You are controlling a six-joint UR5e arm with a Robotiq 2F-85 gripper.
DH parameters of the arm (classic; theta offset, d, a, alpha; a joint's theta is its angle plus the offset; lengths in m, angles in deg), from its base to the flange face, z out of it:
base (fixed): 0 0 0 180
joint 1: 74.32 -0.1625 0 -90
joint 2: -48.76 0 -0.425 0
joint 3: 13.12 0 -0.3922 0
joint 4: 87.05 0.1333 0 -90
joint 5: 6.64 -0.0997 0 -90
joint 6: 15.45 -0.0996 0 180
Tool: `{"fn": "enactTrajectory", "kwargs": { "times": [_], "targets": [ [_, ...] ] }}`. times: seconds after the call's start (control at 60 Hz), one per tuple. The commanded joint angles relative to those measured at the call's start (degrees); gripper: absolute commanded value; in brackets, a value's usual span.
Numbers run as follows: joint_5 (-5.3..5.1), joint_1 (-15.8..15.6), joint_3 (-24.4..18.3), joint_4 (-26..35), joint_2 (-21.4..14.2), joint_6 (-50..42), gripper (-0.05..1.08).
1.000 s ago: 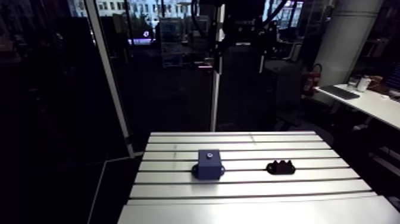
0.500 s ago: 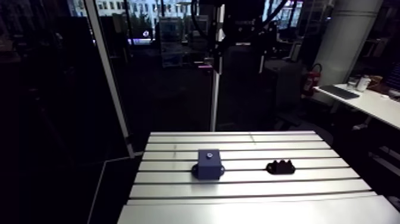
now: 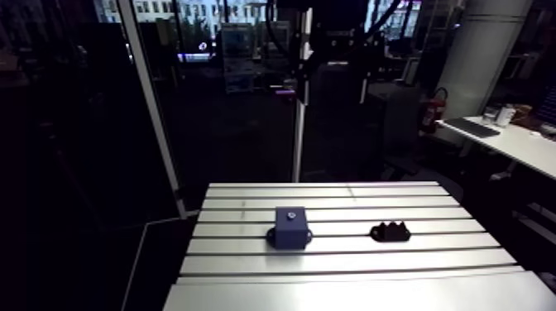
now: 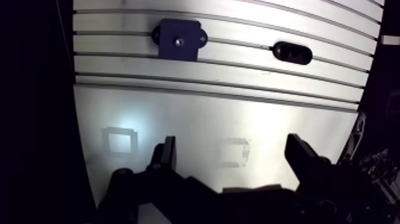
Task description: Pick up the M10 bolt and insert it into the hole until fully seated.
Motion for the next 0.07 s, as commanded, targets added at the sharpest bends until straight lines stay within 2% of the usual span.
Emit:
{"fn": "enactTrajectory", "kwargs": {
  "times": [0.017,0.067],
  "targets": [
    [0.0,-0.1,0.5,0.0,-0.1,0.0,0.0],
    [0.0,-0.1,0.5,0.0,-0.1,0.0,0.0]
  ]
}}
